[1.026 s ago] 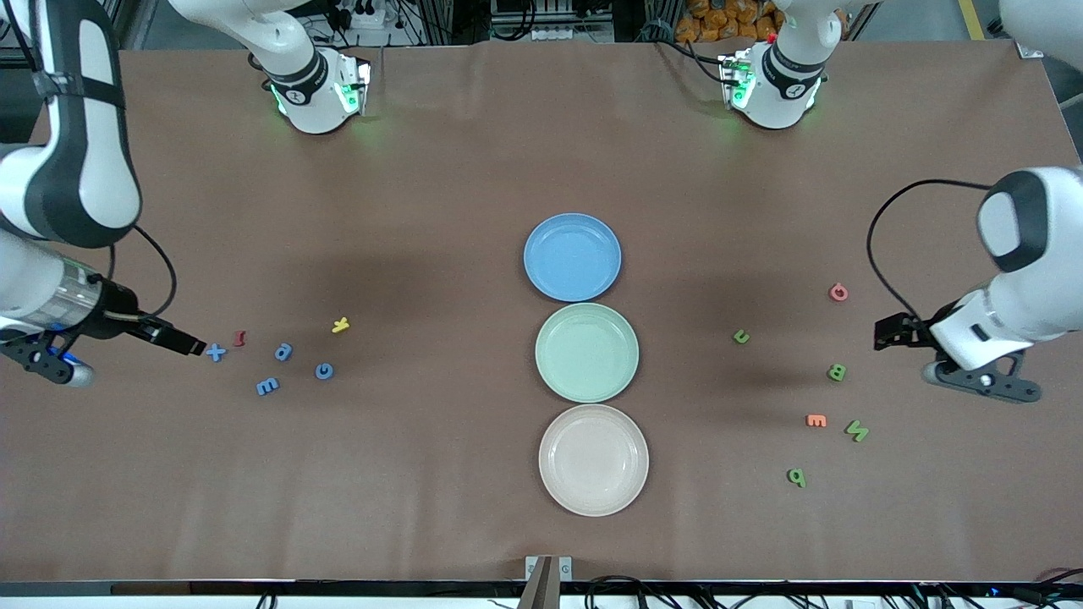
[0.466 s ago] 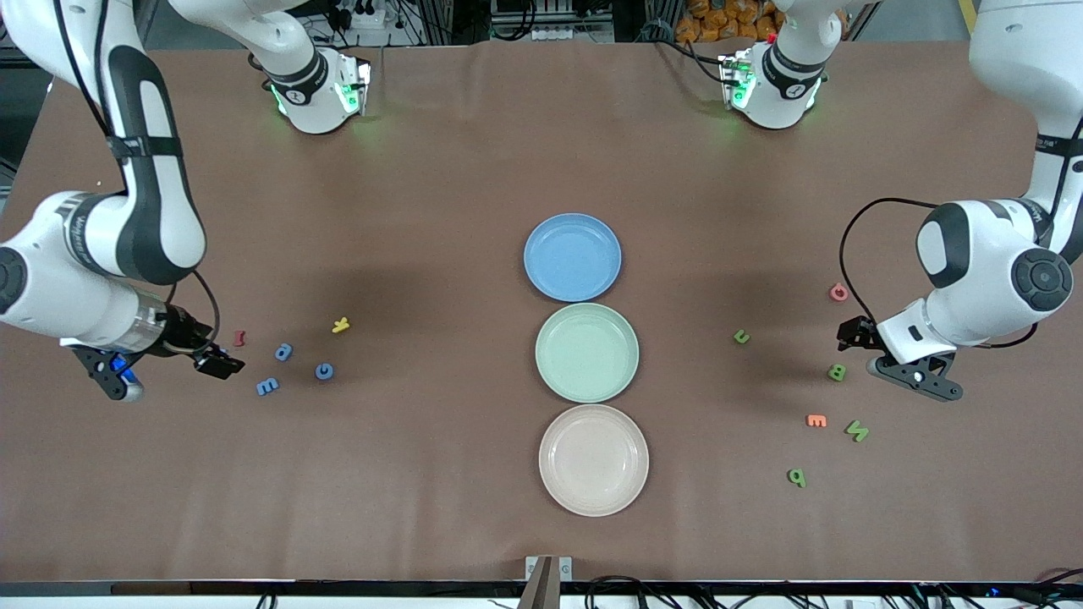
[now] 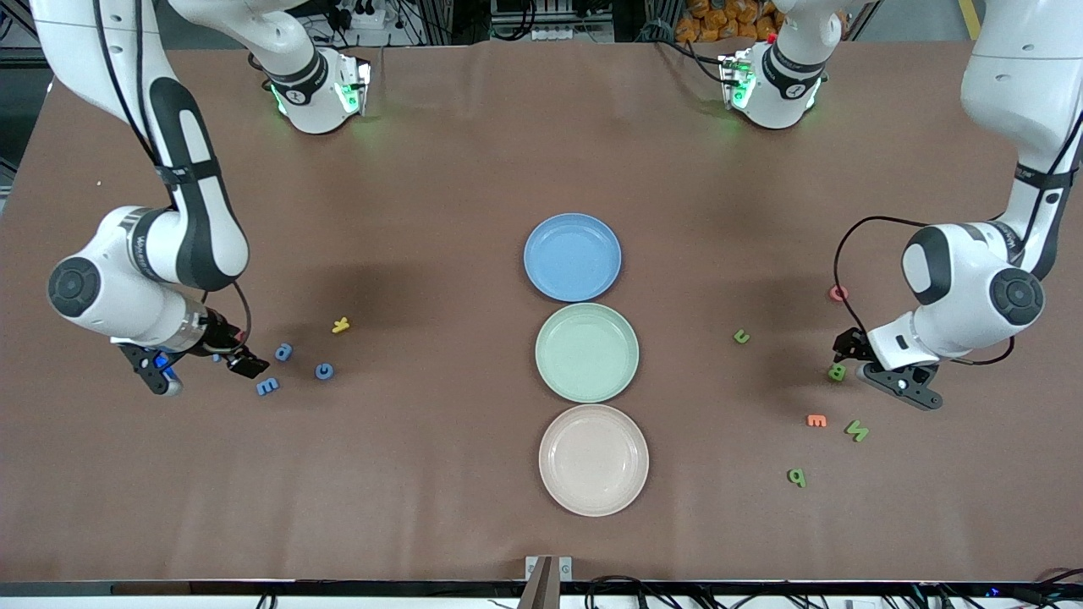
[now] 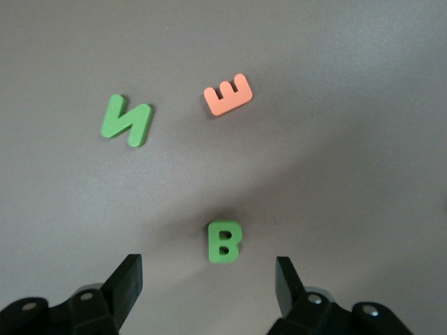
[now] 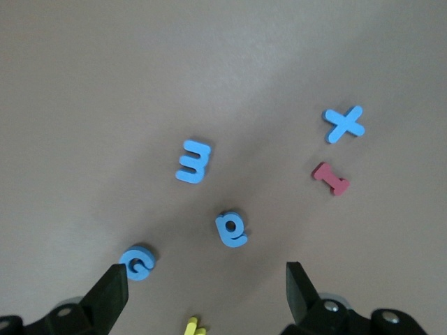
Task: Sort letters by color into matching plates
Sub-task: 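Grasp the blue e with the right gripper while the left gripper grasps green B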
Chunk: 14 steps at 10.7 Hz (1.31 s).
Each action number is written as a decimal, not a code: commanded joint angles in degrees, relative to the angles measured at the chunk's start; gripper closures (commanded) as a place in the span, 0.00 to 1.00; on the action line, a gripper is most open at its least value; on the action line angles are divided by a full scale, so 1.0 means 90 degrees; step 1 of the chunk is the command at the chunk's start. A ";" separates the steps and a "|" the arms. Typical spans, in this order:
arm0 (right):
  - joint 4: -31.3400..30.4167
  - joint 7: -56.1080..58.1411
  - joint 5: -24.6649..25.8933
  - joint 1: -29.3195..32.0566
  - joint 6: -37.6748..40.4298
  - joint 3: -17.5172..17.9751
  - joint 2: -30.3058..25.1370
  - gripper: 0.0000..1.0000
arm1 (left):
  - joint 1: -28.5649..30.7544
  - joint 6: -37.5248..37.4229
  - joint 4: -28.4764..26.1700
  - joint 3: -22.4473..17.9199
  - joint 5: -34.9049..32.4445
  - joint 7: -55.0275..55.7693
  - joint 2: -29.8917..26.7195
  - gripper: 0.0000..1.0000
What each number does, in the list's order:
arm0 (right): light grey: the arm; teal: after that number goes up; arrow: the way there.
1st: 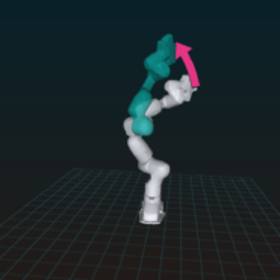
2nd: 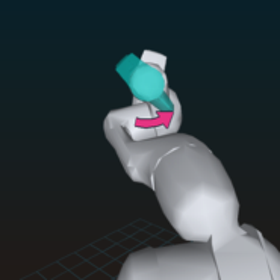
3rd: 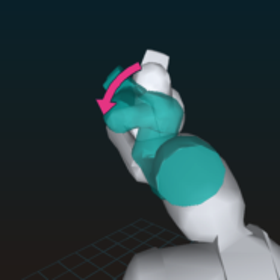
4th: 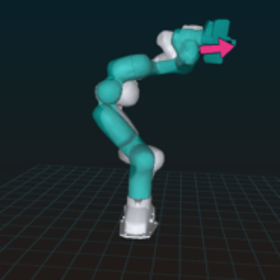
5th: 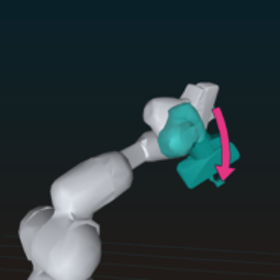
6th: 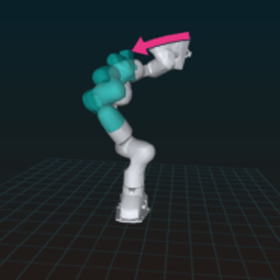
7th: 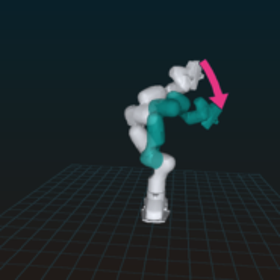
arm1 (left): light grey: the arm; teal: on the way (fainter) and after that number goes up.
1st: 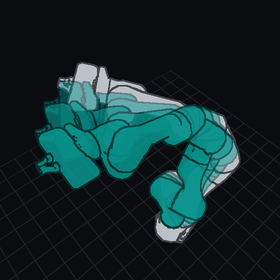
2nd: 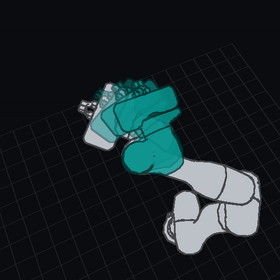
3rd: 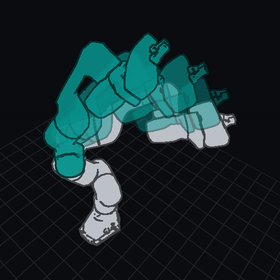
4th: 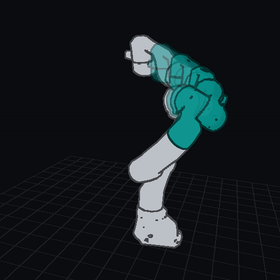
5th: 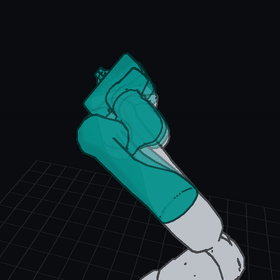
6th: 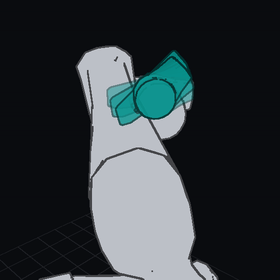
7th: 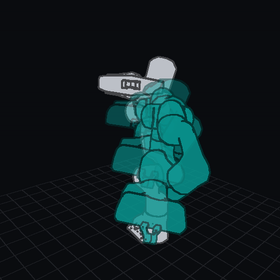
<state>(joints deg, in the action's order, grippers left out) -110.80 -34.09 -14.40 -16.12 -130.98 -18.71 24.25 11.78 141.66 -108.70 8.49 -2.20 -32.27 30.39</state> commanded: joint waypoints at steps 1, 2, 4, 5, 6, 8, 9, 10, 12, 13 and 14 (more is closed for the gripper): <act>-0.0198 -0.0051 -0.0070 0.0073 -0.0416 0.0116 0.0214 0.00 | 0.0028 0.0402 -0.0002 0.0043 -0.0087 -0.0126 0.0294 0.16; -0.0238 -0.0041 -0.0070 0.0083 -0.0573 0.0126 0.0302 0.00 | 0.0038 0.0519 -0.0002 0.0043 -0.0087 -0.0126 0.0382 0.18; -0.0238 -0.0002 -0.0070 0.0092 -0.0662 0.0174 0.0498 0.00 | 0.0048 0.0568 0.0007 0.0043 -0.0087 -0.0126 0.0470 0.20; -0.0238 -0.0002 -0.0070 0.0112 -0.0768 0.0223 0.0595 0.00 | 0.0038 0.0588 0.0007 0.0043 -0.0087 -0.0126 0.0490 0.22; -0.0228 -0.0002 -0.0070 0.0102 -0.0895 0.0262 0.0703 0.00 | 0.0038 0.0588 0.0007 0.0043 -0.0087 -0.0126 0.0500 0.25; -0.0238 0.0095 -0.0060 0.0102 -0.0984 0.0389 0.0791 0.00 | 0.0028 0.0588 0.0037 0.0043 -0.0087 -0.0126 0.0548 0.25; -0.0257 0.0483 -0.0060 0.0102 -0.0984 0.0390 0.0792 0.00 | 0.0019 0.0588 0.0037 0.0043 -0.0087 -0.0126 0.0549 0.27; -0.0296 0.1067 -0.0060 0.0131 -0.0975 0.0390 0.0782 0.00 | 0.0019 0.0588 0.0037 0.0043 -0.0087 -0.0126 0.0549 0.31; -0.0326 0.1609 -0.0060 0.0209 -0.0994 0.0390 0.0772 0.00 | -0.0001 0.0598 0.0046 0.0043 -0.0087 -0.0116 0.0588 0.45; -0.0326 0.1619 -0.0060 0.0219 -0.1023 0.0380 0.0782 0.00 | -0.0010 0.0589 0.0046 0.0043 -0.0087 -0.0116 0.0598 0.50; -0.0316 0.1678 -0.0060 0.0287 -0.1110 0.0389 0.0791 0.00 | -0.0011 0.0598 0.0046 0.0043 -0.0087 -0.0106 0.0598 0.53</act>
<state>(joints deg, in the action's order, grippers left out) -113.13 -21.30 -14.40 -14.88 -139.34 -15.80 31.63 11.65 146.20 -108.71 8.70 -2.20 -32.61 35.13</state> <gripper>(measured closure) 0.000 0.436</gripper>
